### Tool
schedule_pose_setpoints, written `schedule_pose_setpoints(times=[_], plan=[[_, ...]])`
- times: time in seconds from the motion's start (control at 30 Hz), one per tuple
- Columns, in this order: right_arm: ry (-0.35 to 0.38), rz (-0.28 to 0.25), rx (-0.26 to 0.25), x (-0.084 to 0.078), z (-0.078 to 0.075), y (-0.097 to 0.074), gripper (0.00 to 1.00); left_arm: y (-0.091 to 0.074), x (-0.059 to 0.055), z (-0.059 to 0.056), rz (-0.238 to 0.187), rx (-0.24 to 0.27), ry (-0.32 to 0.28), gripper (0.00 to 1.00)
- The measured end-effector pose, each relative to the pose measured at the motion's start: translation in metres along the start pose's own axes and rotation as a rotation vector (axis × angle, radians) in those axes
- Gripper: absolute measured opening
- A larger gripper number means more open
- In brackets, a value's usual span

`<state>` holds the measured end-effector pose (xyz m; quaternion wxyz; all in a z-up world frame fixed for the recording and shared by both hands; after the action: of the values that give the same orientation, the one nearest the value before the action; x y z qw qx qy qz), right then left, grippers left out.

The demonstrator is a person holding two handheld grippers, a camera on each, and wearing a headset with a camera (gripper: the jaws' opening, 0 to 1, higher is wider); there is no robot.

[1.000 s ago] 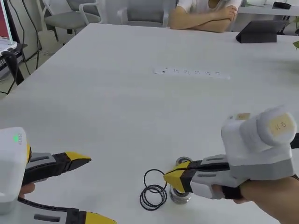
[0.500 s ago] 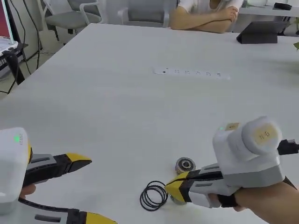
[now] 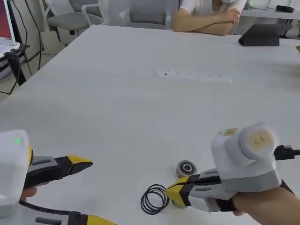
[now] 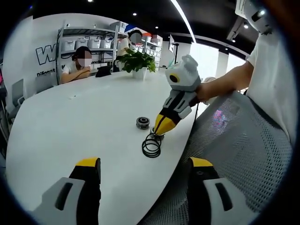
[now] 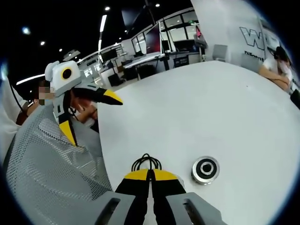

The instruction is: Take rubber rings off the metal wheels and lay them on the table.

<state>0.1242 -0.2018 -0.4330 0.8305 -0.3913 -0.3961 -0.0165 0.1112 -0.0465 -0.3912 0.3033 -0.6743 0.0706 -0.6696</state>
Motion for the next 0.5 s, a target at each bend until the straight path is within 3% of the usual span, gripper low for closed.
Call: schedule_pose_setpoints(times=[0.4,0.5], plan=[[-0.043,0.000,-0.025,-0.0014,-0.0048,0.0027,0.00,0.0002,-0.0002,0.0005,0.001,0.001,-0.001,0.73],[-0.055,-0.004,-0.034,-0.0008,-0.0062,0.0030,0.05,0.0002,-0.0002,0.0011,0.001,0.004,-0.003,0.73]])
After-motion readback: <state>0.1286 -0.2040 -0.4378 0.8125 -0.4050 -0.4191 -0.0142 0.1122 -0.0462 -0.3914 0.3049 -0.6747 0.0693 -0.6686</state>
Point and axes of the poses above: the centre of the closed fingertips' face, and the gripper's own axes: y roughly forward along the fingers, z roughly to its left, x roughly out of its top, the point moved 4 cm from there along -y, roughly backward along the fingers, and after that the axes turned 11 degrees about y, right-handed, at the moved point
